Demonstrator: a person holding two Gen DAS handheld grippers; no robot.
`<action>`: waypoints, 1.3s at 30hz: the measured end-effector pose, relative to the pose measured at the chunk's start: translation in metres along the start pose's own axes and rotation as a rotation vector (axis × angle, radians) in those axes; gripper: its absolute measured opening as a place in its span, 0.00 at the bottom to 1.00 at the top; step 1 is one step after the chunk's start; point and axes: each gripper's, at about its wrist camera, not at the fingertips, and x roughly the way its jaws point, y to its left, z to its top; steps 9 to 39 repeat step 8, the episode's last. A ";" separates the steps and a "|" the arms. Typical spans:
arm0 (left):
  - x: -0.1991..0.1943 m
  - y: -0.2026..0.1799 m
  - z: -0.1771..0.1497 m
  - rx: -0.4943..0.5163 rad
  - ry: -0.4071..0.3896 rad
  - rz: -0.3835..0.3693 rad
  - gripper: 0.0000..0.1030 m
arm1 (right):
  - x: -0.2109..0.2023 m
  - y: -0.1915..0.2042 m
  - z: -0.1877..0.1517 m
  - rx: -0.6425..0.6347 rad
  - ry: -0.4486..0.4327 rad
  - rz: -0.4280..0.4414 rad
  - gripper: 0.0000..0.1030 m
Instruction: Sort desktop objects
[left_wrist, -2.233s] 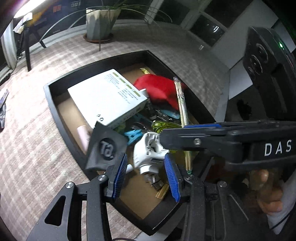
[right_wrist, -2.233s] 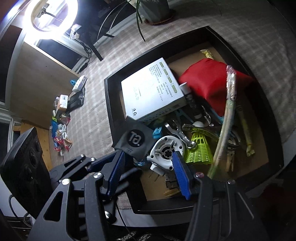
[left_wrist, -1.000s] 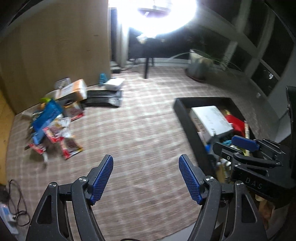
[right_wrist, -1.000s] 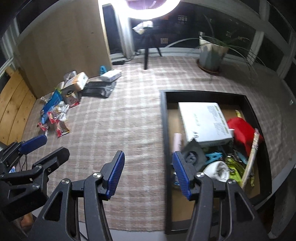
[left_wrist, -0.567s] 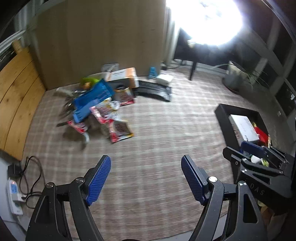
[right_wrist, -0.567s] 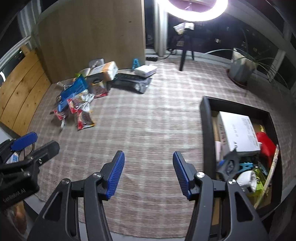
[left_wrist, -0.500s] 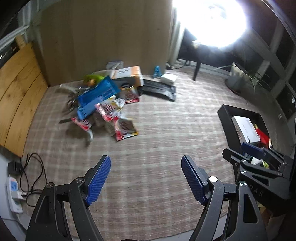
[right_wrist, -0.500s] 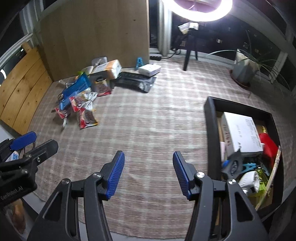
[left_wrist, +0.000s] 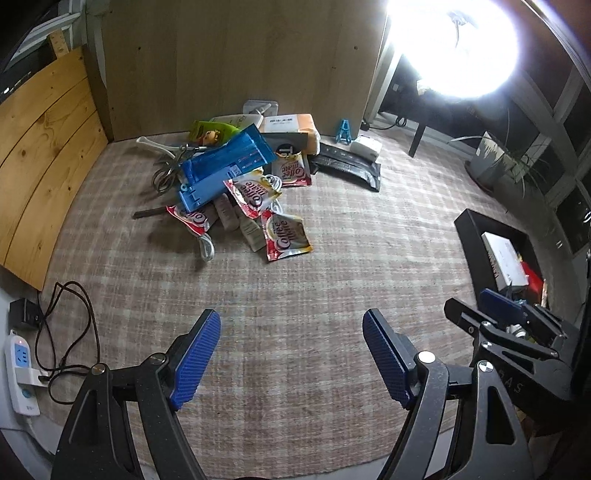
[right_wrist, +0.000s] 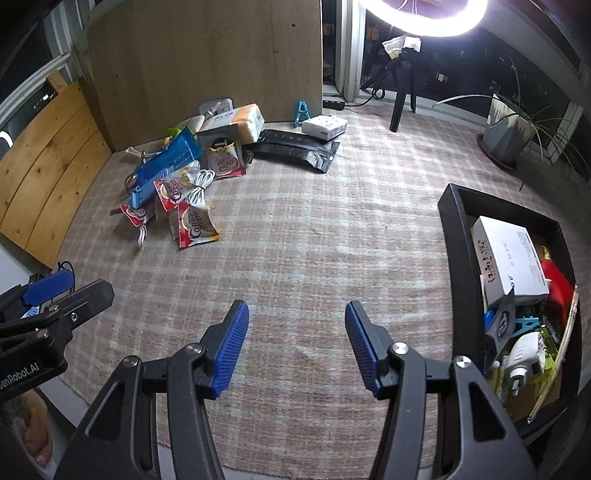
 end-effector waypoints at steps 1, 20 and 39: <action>0.001 0.001 0.000 0.000 0.002 0.002 0.75 | 0.002 0.001 0.000 0.001 0.002 -0.002 0.52; 0.018 0.012 -0.007 -0.009 0.012 0.045 0.76 | 0.023 0.005 -0.004 -0.002 0.005 -0.032 0.52; 0.018 0.012 -0.007 -0.009 0.012 0.045 0.76 | 0.023 0.005 -0.004 -0.002 0.005 -0.032 0.52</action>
